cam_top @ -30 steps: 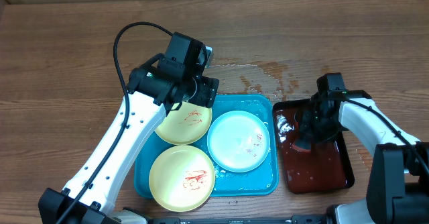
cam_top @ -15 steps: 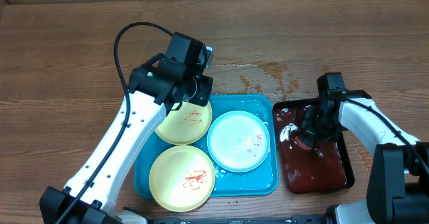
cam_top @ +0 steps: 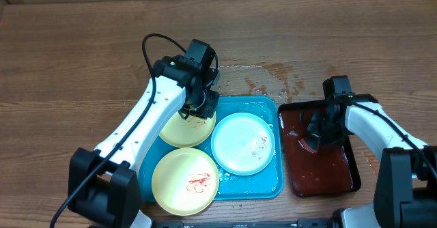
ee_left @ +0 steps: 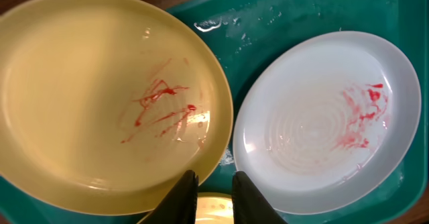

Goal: Clean dirty plates on tray and stack at the side

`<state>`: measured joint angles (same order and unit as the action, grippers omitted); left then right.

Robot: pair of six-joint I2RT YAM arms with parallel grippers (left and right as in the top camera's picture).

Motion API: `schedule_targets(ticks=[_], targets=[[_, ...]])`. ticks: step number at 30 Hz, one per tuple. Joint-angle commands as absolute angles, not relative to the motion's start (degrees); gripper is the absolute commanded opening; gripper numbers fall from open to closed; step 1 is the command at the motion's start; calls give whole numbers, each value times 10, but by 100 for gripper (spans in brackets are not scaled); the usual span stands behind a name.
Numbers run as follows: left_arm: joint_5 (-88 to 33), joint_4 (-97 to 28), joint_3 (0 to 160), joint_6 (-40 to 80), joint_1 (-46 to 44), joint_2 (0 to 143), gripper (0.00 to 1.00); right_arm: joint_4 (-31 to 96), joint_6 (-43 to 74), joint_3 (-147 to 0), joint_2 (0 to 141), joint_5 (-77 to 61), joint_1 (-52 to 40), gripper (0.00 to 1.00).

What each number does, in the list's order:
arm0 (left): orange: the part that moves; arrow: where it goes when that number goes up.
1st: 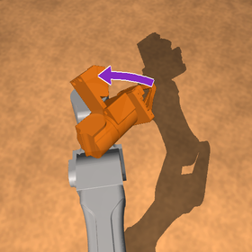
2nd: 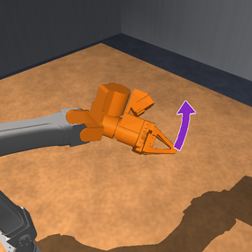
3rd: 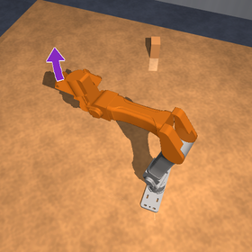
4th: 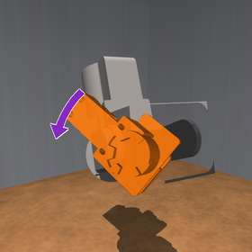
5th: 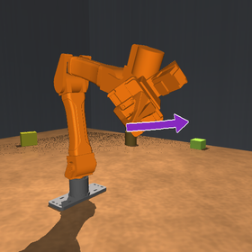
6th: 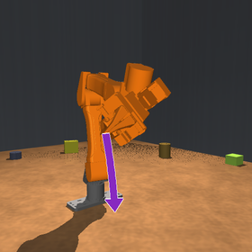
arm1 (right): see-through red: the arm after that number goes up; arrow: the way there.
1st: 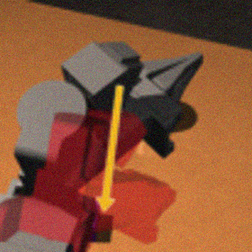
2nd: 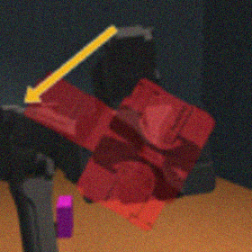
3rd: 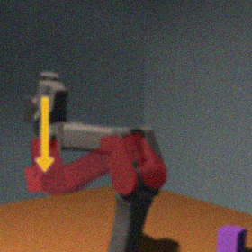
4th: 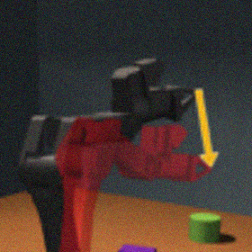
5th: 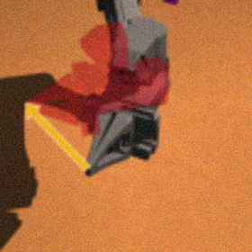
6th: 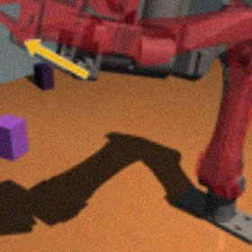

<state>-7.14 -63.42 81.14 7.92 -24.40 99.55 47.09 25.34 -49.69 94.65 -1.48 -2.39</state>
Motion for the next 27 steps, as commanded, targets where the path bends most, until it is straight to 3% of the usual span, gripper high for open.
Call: schedule_targets(ticks=[1,10,17,27], targets=[[-106,-636,821,77,-248,1002,23,484,232,-477,955,-50,-25,4],[-106,-629,821,77,-248,1002,13,552,224,-540,913,-57,-25,4],[-106,-614,821,77,-248,1002,13,607,207,-578,856,-55,-25,4],[-105,-605,821,76,-248,1002,7,607,215,-528,842,-58,-25,4]])
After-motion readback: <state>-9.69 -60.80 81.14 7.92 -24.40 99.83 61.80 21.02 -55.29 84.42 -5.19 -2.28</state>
